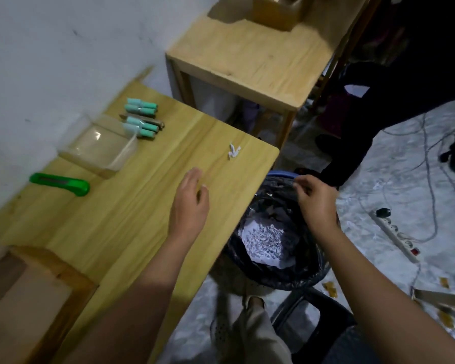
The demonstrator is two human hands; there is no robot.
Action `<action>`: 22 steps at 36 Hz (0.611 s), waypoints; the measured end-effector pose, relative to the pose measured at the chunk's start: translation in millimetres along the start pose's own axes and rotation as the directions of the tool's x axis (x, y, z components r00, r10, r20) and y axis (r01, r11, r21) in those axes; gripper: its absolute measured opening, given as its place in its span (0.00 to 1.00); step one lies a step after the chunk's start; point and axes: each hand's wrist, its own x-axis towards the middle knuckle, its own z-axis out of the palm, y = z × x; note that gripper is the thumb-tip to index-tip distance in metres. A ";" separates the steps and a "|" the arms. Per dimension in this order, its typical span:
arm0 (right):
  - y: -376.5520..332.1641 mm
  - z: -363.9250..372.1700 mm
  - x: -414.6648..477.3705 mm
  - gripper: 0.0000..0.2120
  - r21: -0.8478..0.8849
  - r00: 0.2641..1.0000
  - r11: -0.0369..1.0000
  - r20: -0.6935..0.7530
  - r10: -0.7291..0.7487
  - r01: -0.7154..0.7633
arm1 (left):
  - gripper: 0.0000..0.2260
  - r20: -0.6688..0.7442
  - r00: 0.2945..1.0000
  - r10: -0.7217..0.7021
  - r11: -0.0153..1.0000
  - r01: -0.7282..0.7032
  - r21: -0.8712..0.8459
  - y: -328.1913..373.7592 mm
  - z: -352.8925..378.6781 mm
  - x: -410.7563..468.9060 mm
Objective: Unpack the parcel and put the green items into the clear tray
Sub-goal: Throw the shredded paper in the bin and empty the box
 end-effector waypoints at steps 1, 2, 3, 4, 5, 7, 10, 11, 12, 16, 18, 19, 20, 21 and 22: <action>-10.1 2.9 1.9 0.08 -0.016 0.998 0.998 -0.006 -0.055 0.055 | 0.18 -0.018 0.999 -0.036 0.998 0.037 0.045 -11.9 -7.5 0.0; -19.9 7.4 3.4 0.08 -0.024 0.993 0.992 -0.001 -0.121 0.121 | 0.18 -0.037 0.997 -0.069 0.993 0.072 0.095 -23.2 -14.0 -0.5; -28.9 13.9 5.5 0.09 -0.032 0.982 0.982 0.018 -0.186 0.187 | 0.19 -0.056 0.994 -0.097 0.983 0.104 0.151 -33.1 -19.4 -1.6; -37.8 21.6 7.2 0.09 -0.044 0.967 0.967 0.052 -0.250 0.253 | 0.19 -0.078 0.990 -0.116 0.969 0.129 0.209 -41.5 -24.0 -2.8; -45.5 31.0 9.9 0.11 -0.059 0.950 0.951 0.101 -0.297 0.303 | 0.20 -0.097 0.987 -0.126 0.954 0.148 0.262 -48.0 -27.2 -3.6; -59.8 51.0 15.0 0.15 -0.076 0.910 0.927 0.237 -0.341 0.367 | 0.23 -0.113 0.983 -0.146 0.928 0.175 0.330 -54.4 -30.5 -5.0; -73.0 80.2 22.6 0.20 -0.127 0.833 0.876 0.396 -0.385 0.465 | 0.25 -0.116 0.981 -0.154 0.910 0.187 0.371 -55.7 -28.6 -5.8; -75.6 88.6 25.3 0.21 -0.167 0.812 0.849 0.430 -0.395 0.501 | 0.25 -0.122 0.981 -0.152 0.905 0.188 0.381 -55.5 -27.6 -6.0; -78.0 95.7 28.0 0.22 -0.214 0.793 0.816 0.459 -0.400 0.536 | 0.25 -0.130 0.981 -0.147 0.902 0.187 0.388 -55.5 -26.8 -6.3; -82.4 112.0 39.3 0.22 -0.351 0.769 0.728 0.520 -0.372 0.589 | 0.25 -0.140 0.980 -0.139 0.907 0.183 0.379 -55.9 -26.6 -6.6; -80.8 110.7 43.1 0.22 -0.350 0.780 0.742 0.514 -0.358 0.571 | 0.25 -0.127 0.980 -0.151 0.908 0.189 0.375 -55.3 -26.8 -5.6; -78.3 107.9 44.0 0.22 -0.340 0.788 0.755 0.501 -0.358 0.560 | 0.25 -0.121 0.980 -0.156 0.907 0.191 0.375 -54.9 -26.7 -5.2; -74.5 103.7 44.4 0.21 -0.329 0.798 0.770 0.484 -0.359 0.546 | 0.25 -0.119 0.980 -0.158 0.906 0.192 0.377 -54.5 -26.9 -5.1; -70.1 98.5 44.0 0.22 -0.317 0.810 0.787 0.465 -0.357 0.529 | 0.26 -0.118 0.980 -0.158 0.905 0.192 0.380 -54.0 -26.9 -5.1; -64.9 92.2 42.9 0.22 -0.307 0.825 0.806 0.445 -0.348 0.505 | 0.26 -0.119 0.980 -0.157 0.905 0.192 0.381 -53.4 -27.0 -5.2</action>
